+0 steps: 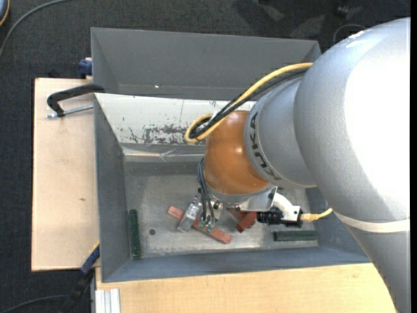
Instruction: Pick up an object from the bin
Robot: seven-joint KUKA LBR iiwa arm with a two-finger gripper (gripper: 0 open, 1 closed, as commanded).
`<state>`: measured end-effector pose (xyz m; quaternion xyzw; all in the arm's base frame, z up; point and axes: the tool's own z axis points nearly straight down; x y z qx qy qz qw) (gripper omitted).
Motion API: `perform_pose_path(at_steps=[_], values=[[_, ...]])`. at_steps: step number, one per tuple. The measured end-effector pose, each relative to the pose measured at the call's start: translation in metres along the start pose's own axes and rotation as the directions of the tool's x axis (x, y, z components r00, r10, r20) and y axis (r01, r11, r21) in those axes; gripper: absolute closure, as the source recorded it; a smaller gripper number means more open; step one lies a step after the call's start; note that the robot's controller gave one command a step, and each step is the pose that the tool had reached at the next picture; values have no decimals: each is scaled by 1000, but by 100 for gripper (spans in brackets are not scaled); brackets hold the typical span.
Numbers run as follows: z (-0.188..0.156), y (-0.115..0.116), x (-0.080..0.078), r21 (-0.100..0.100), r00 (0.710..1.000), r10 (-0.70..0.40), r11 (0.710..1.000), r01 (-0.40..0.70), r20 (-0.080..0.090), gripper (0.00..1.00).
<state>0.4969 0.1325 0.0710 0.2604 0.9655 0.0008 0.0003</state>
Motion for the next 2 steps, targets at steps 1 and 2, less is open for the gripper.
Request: perform_pose_path(at_steps=[1, 2], values=[[-2, 1, -1, -1, 1000, 0, 1000, 0, 1, 100], [-128, 3, -2, -8, 1000, -1, 1000, 1, 9, 100]])
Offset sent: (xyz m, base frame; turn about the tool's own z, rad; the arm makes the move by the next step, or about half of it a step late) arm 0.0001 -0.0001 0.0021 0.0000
